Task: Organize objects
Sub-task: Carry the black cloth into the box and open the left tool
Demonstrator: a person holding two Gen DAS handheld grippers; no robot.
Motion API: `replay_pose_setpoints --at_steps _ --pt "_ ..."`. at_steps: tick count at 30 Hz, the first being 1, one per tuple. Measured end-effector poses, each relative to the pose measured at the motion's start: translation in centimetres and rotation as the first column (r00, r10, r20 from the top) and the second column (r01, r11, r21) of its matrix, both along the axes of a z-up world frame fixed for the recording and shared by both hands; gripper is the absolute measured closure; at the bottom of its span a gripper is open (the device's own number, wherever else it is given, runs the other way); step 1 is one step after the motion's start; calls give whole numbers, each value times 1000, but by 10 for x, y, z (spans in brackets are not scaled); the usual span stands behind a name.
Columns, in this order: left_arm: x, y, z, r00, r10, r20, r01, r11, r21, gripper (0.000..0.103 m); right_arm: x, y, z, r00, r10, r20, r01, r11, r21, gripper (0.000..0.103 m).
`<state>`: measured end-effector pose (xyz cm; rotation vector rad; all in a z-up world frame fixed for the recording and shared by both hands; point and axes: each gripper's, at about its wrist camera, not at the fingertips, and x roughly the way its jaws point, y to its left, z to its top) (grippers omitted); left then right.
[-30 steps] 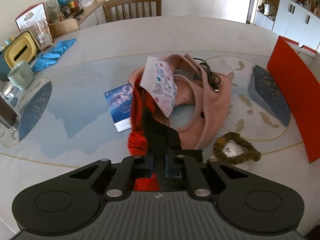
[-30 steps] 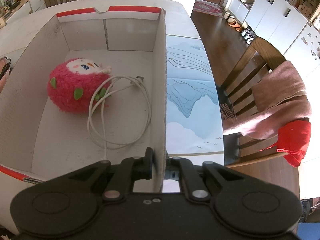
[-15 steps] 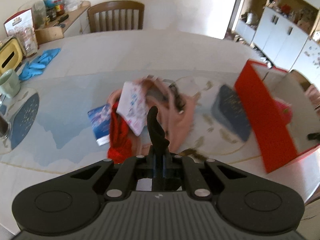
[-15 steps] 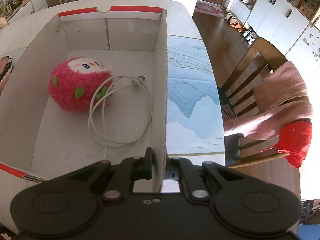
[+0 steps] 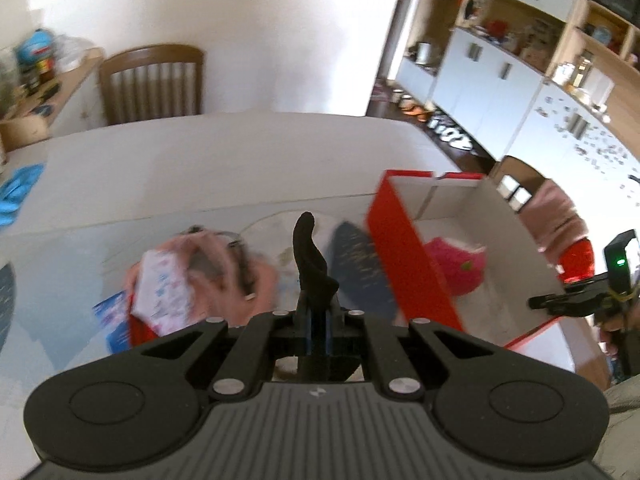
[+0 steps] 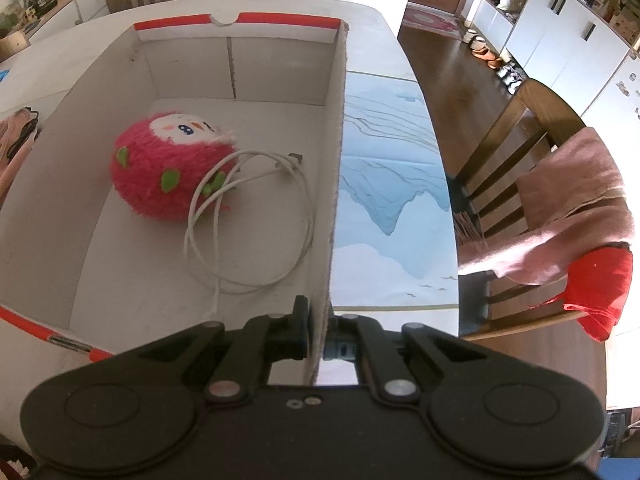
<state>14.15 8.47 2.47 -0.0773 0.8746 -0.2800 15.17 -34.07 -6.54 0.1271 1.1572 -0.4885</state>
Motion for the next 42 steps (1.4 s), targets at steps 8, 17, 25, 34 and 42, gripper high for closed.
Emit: replay_pose_setpoints --at_steps 8,17,25,34,42 --pt "28 -64 17 984 -175 38 176 984 -8 98 0 3 0 1000 11 5 -11 1000 8 99" --pt "69 -139 18 945 -325 30 326 945 -8 98 0 2 -2 1000 9 15 -10 1000 16 99" --pt "93 -207 -5 902 -431 -12 430 902 -38 98 0 -1 -3 1000 12 18 -12 1000 20 99" --pt "106 -271 -43 865 -498 -63 500 866 6 98 2 -2 -4 1000 18 13 -18 1000 16 99" --pt "125 -298 -84 874 -460 -159 467 884 9 98 2 -2 -4 1000 14 14 -14 1000 18 99"
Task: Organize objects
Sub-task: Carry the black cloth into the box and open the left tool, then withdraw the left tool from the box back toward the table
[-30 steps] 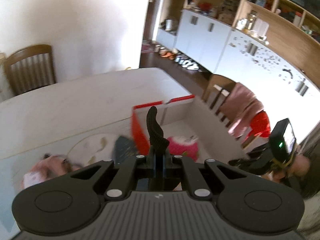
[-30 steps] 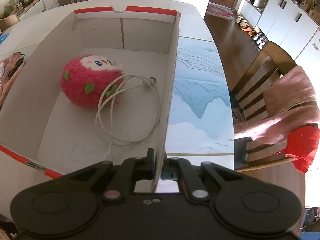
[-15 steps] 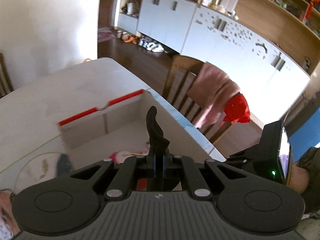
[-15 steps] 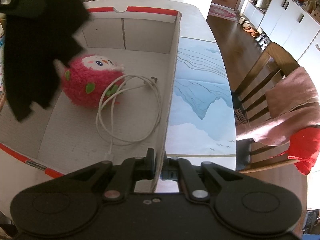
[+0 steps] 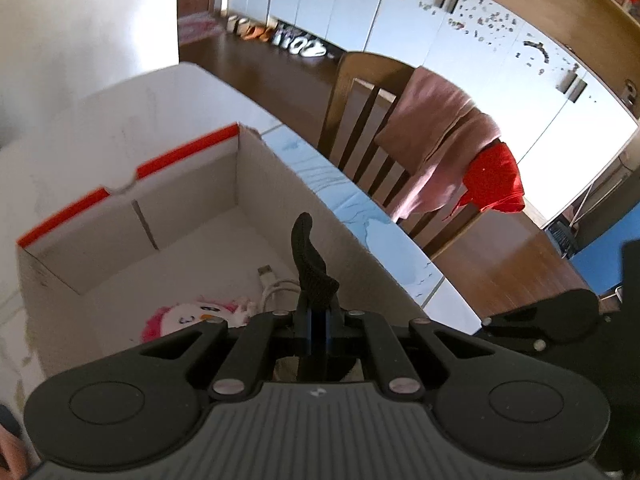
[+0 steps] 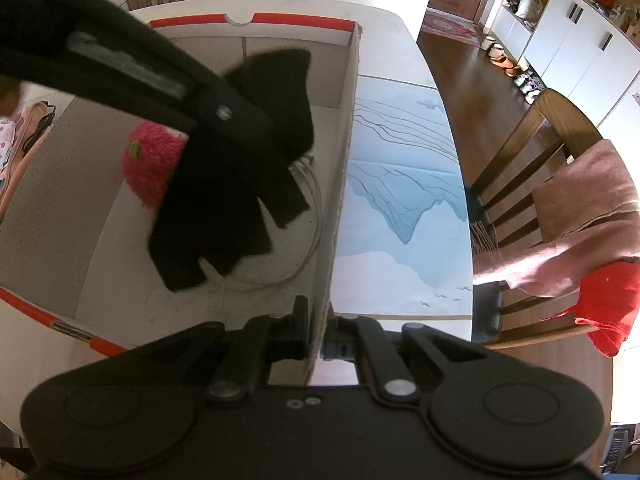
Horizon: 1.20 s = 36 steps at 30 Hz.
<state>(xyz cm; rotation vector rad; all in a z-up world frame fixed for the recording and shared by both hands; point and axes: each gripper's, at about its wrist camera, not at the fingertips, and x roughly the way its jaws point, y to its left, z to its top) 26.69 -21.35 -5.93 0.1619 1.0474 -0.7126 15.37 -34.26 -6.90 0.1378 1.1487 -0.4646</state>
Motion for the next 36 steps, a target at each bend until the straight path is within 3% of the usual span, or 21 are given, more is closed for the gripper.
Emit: replay_pose_setpoints --at_steps 12,21,29,33,36 --pt "12 -6 -37 998 24 -63 -19 997 77 98 0 -1 -1 1000 -12 -1 12 1000 4 99" --pt "5 0 -39 998 16 -54 -10 995 100 95 0 -2 0 1000 -27 2 27 1000 10 99" --pt "-3 13 -28 998 20 -62 -17 999 50 74 -1 -1 1 999 -38 4 38 999 12 99" --pt "-10 25 -15 998 40 -48 -39 999 20 56 -1 -1 1 999 -43 4 43 999 14 99" --pt "-16 32 -5 999 42 -25 -42 999 15 56 0 0 1 999 -46 2 46 999 10 99"
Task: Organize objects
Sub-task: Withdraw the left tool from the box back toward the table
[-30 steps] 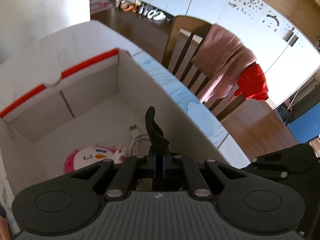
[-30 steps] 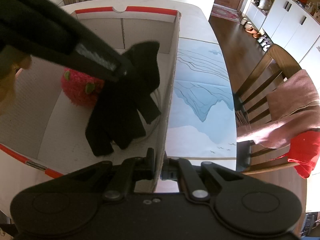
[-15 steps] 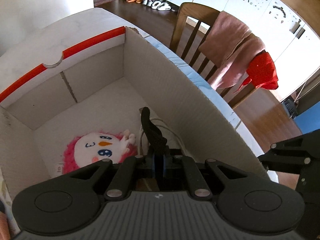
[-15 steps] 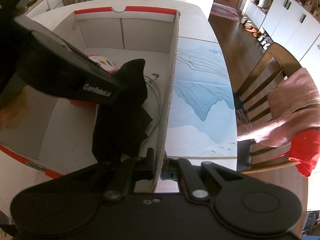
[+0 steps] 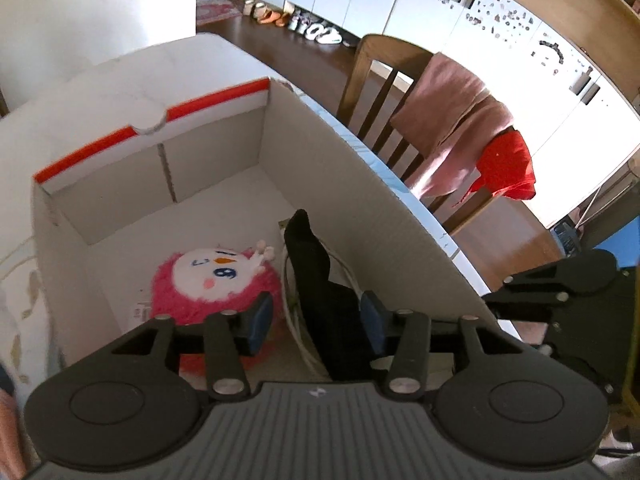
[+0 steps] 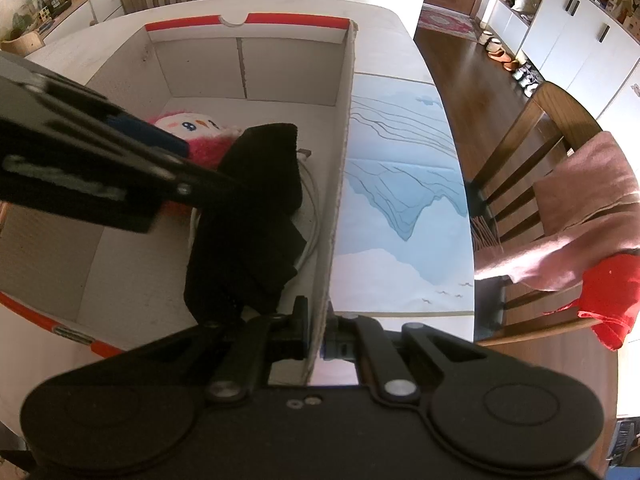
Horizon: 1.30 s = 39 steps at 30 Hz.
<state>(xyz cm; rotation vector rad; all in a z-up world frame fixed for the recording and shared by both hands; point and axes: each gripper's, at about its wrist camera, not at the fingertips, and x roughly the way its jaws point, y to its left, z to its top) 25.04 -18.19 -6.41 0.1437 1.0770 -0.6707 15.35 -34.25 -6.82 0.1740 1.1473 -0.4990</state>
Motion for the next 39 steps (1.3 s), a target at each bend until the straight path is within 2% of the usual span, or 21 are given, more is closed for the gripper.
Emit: replay_pose_setpoints --at_steps 9,14,19,25,30,33,39 --pt "-22 32 35 998 37 52 -34 998 -47 56 0 1 1 1000 -14 1 14 1000 1 99" --pt "-39 61 53 993 79 84 -72 994 -82 47 0 0 1 1000 -24 3 24 1000 4 99" --pt "-52 95 59 983 158 90 -149 984 -103 39 -1 -1 1 1000 -31 3 31 999 6 99" --pt "-64 136 57 960 260 100 -251 963 -99 33 0 -1 0 999 -43 -3 43 999 8 99" --pt "-74 170 53 937 336 100 -325 939 -111 20 1 -1 0 999 -48 -10 48 999 5 99" --pt "-80 190 48 918 384 102 -374 922 -100 19 1 0 -1 998 -53 -15 53 999 2 99" --pt "-89 240 25 873 486 45 -482 873 -76 19 1 1 -1 998 -58 -27 58 998 -1 99"
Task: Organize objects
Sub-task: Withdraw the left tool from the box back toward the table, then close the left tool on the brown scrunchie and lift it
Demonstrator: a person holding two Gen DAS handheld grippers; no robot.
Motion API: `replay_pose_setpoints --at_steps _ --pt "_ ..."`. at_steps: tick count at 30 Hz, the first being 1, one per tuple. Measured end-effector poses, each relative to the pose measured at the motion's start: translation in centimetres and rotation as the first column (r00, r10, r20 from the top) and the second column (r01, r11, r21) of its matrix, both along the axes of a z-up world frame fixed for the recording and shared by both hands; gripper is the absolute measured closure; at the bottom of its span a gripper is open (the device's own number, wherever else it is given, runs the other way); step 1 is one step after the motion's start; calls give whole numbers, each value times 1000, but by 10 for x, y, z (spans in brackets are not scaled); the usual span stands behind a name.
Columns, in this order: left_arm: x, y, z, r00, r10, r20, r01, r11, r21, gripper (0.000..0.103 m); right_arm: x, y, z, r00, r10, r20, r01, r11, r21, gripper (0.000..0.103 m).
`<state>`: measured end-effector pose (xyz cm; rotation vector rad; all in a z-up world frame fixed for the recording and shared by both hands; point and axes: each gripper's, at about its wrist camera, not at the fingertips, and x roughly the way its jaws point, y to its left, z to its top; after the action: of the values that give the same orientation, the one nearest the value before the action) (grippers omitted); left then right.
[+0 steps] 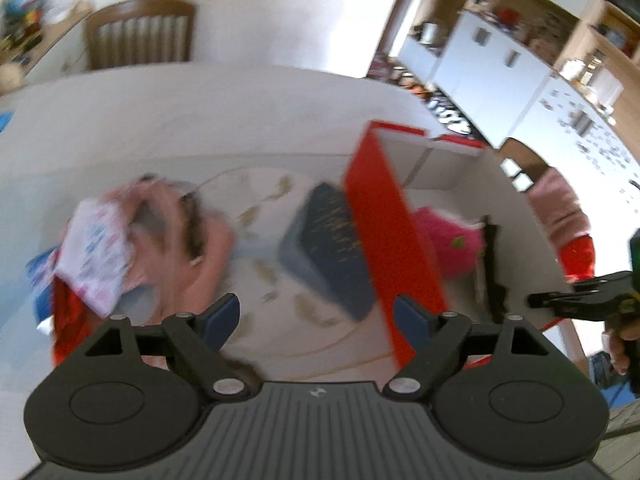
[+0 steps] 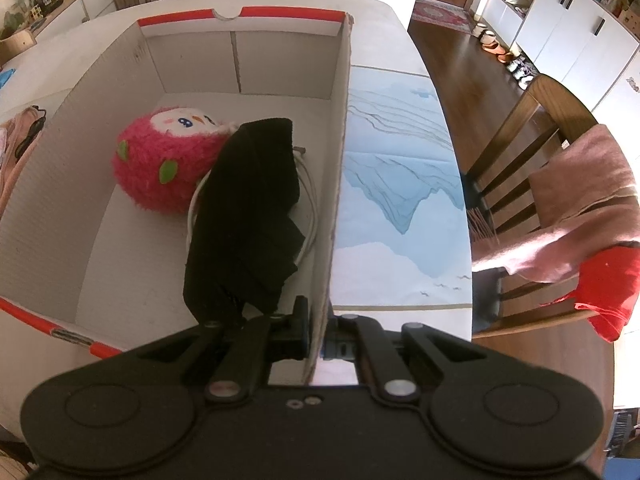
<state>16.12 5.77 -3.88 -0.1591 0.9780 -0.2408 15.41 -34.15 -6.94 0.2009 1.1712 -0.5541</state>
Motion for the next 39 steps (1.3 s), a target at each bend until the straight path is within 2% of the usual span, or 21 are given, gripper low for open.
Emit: replay_pose_setpoints --at_steps 5,7,9,11,15,19,24,28,31,33,37,38,39 --pt "-11 28 -20 998 57 -41 -55 997 45 19 0 0 1 1000 -7 -5 7 1000 -1 99" --pt "-15 34 -28 997 57 -58 -54 998 43 15 0 0 1 1000 -8 -7 8 1000 -2 99" --pt "-19 35 -35 997 57 -58 -54 997 59 6 1 1 0 1000 -10 -8 10 1000 -4 99" --pt "-21 34 -42 997 51 -60 -47 996 77 4 1 1 0 1000 -15 -9 15 1000 -5 99" --pt "-22 34 -58 995 52 -86 -43 994 102 4 1 2 1 1000 -21 -10 21 1000 -9 99" --pt "-22 37 -66 994 79 -79 -68 989 129 4 0 2 0 1000 -29 -8 29 1000 -11 99" --pt "-17 49 -78 984 138 -113 -131 989 69 4 0 3 0 999 -36 -6 36 999 -15 98" --pt "-15 52 -83 977 168 -129 -162 985 50 5 0 4 1 999 -43 -4 43 999 -16 98" --pt "-13 53 -86 973 180 -144 -175 984 46 21 0 4 1 999 -44 -5 44 999 -18 98" --pt "-11 55 -88 969 190 -159 -186 982 44 40 0 4 1 999 -45 -4 45 999 -19 98" --pt "-11 62 -91 958 224 -178 -226 974 9 47 0 5 1 999 -50 0 50 998 -23 98" --pt "-11 63 -91 955 235 -180 -237 971 7 52 0 5 1 999 -50 1 50 998 -24 98" --pt "-11 64 -91 952 246 -182 -248 969 11 61 -1 5 1 999 -51 2 51 998 -24 98"
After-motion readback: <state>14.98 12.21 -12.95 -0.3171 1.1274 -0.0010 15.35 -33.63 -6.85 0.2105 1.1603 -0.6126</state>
